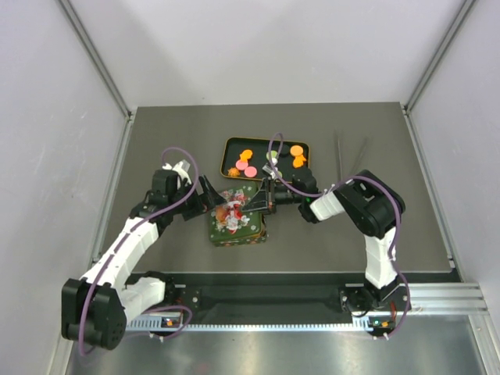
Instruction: Pack the cookies
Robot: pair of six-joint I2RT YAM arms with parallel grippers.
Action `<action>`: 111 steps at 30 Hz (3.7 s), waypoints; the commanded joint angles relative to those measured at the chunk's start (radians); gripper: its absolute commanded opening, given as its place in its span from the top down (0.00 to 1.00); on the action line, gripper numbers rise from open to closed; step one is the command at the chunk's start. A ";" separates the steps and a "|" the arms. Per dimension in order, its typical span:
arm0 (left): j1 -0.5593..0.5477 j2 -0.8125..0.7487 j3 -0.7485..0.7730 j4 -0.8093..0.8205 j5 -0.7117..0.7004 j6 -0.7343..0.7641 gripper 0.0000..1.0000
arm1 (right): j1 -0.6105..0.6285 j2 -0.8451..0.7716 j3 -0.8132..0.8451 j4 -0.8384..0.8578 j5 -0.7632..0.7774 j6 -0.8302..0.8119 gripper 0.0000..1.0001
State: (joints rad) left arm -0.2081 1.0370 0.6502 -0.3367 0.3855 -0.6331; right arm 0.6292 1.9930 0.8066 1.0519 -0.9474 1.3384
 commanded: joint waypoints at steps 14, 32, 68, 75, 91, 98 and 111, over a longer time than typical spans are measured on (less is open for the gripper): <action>-0.039 0.055 -0.007 0.059 -0.068 -0.005 0.04 | -0.042 0.023 -0.033 0.138 -0.004 0.015 0.89; -0.103 0.158 -0.020 0.107 -0.119 -0.014 0.05 | -0.098 0.006 -0.119 0.200 -0.004 0.031 0.71; -0.189 0.239 0.091 0.028 -0.208 0.058 0.05 | -0.180 -0.310 -0.127 -0.631 0.193 -0.531 0.31; -0.205 0.264 0.118 0.018 -0.218 0.047 0.06 | -0.140 -0.341 -0.076 -0.714 0.260 -0.568 0.25; -0.232 0.319 0.149 0.008 -0.231 0.039 0.07 | -0.019 -0.323 -0.032 -0.794 0.401 -0.604 0.29; -0.243 0.327 0.151 0.005 -0.234 0.035 0.07 | -0.008 -0.315 -0.107 -0.718 0.400 -0.564 0.63; -0.258 0.324 0.132 -0.002 -0.264 0.029 0.07 | 0.032 -0.399 -0.190 -0.699 0.418 -0.571 0.28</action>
State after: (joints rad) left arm -0.4549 1.3537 0.7689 -0.3519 0.1165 -0.6010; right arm 0.6365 1.6527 0.6422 0.3752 -0.5327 0.8051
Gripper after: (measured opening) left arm 0.928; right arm 0.700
